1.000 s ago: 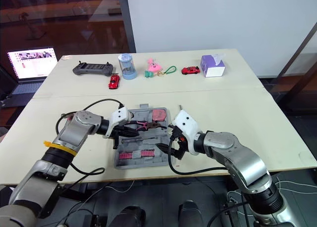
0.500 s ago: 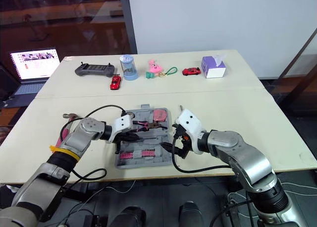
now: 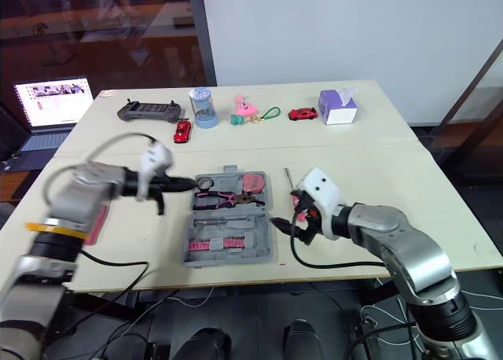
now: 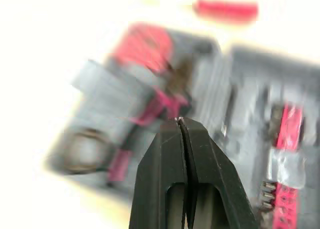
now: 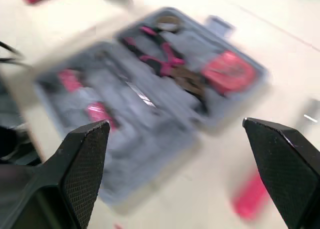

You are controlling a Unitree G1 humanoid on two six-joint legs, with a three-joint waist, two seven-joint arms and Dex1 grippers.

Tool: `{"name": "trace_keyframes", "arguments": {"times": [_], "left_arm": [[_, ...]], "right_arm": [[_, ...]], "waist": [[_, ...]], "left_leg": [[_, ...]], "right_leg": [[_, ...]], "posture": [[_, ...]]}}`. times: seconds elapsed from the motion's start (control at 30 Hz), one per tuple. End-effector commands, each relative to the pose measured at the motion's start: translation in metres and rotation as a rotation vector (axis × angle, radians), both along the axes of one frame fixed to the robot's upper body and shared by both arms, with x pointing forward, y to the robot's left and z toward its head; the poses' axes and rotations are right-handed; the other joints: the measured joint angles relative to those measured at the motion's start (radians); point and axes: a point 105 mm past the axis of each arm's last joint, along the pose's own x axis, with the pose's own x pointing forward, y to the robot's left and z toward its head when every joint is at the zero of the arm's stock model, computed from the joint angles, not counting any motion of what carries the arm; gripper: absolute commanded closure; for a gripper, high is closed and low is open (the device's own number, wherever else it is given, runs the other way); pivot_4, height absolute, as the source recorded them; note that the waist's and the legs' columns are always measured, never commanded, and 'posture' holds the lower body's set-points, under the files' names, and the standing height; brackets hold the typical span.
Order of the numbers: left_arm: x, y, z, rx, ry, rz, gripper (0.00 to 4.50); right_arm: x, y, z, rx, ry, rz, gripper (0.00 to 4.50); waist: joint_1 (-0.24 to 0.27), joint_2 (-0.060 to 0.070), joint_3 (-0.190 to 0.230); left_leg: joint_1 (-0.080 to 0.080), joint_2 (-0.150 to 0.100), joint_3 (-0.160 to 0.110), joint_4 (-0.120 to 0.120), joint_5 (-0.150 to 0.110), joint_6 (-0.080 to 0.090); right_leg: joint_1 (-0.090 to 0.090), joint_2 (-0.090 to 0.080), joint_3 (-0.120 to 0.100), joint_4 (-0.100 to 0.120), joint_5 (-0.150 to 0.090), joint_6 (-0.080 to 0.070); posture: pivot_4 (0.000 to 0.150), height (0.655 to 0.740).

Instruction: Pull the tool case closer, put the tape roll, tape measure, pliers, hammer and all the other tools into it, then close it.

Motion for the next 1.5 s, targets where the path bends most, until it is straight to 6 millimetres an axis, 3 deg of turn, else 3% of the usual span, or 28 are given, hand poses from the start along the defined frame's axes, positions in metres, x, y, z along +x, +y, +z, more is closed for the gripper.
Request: {"name": "trace_keyframes", "arguments": {"times": [0.03,0.1,0.2,0.3,0.43,0.6,0.9,1.13,1.37,1.5], "left_arm": [[-0.042,0.062,0.053,-0.111,-0.003,0.100,4.45],[-0.056,0.085,0.056,-0.106,0.014,0.167,4.45],[-0.085,0.134,0.038,-0.002,0.040,0.324,4.45],[-0.118,0.165,0.018,0.072,0.084,0.417,3.72],[-0.147,0.194,0.005,0.058,0.092,0.565,2.18],[-0.178,0.214,-0.013,0.049,0.109,0.664,0.11],[-0.176,0.213,-0.016,0.011,0.065,0.682,0.04],[-0.172,0.211,-0.019,-0.005,0.069,0.691,0.04],[-0.150,0.195,-0.026,-0.160,-0.011,0.848,0.04],[-0.110,0.210,-0.030,-0.216,-0.080,1.138,0.04]], "right_arm": [[0.006,-0.039,0.009,-0.002,-0.053,-0.097,0.00],[0.006,-0.049,0.009,-0.004,-0.051,-0.119,0.00],[0.003,-0.071,0.003,-0.038,-0.038,-0.163,0.00],[0.001,-0.091,-0.003,-0.058,-0.024,-0.218,0.00],[-0.005,-0.112,-0.014,-0.090,-0.006,-0.271,0.00],[-0.017,-0.142,-0.018,-0.136,0.012,-0.331,0.00],[-0.021,-0.146,-0.020,-0.139,0.014,-0.298,0.00],[-0.020,-0.137,-0.019,-0.122,0.001,-0.277,0.00],[-0.002,-0.084,0.002,-0.004,-0.084,-0.186,0.00],[0.004,-0.037,0.017,0.086,-0.110,-0.052,0.00]], "waist": [[-0.002,0.000,0.000],[-0.004,0.002,0.000],[-0.005,0.002,0.001],[0.002,0.003,0.002],[0.009,0.003,0.002],[0.018,0.002,0.003],[0.010,0.003,0.004],[0.010,0.003,0.004],[0.009,0.004,0.005],[0.013,0.003,0.005]], "left_leg": [[0.000,0.000,0.001,0.000,0.000,0.000],[0.002,0.000,0.002,-0.001,-0.001,0.001],[0.002,0.000,0.002,-0.003,-0.004,0.006],[0.002,0.001,0.002,-0.003,-0.004,0.008],[0.002,0.001,0.003,-0.003,-0.005,0.008],[0.003,0.001,0.004,-0.003,-0.005,0.009],[0.004,0.003,0.005,-0.003,-0.007,0.010],[0.003,0.003,0.005,-0.003,-0.007,0.010],[0.004,0.003,0.005,-0.003,-0.007,0.010],[0.003,0.003,0.004,-0.003,-0.007,0.010]], "right_leg": [[0.000,0.000,0.000,-0.001,0.000,0.000],[0.000,0.000,0.001,-0.001,0.000,0.000],[0.000,0.000,0.002,-0.001,0.000,0.000],[0.000,0.000,0.002,-0.001,0.000,0.000],[0.001,0.000,0.002,-0.003,0.000,0.000],[0.003,-0.001,0.001,-0.003,0.000,0.000],[0.003,0.000,0.001,-0.004,-0.001,-0.001],[0.003,0.000,0.001,-0.004,-0.001,-0.001],[0.003,0.000,0.002,-0.004,-0.001,-0.001],[0.003,0.000,0.002,-0.004,0.000,-0.001]], "posture": [[0.150,0.7400],[0.150,0.7400],[0.150,0.7400],[0.150,0.7400],[0.150,0.7400],[0.150,0.7400],[0.150,0.7400],[0.150,0.7400],[0.150,0.7400],[0.150,0.7400]]}}
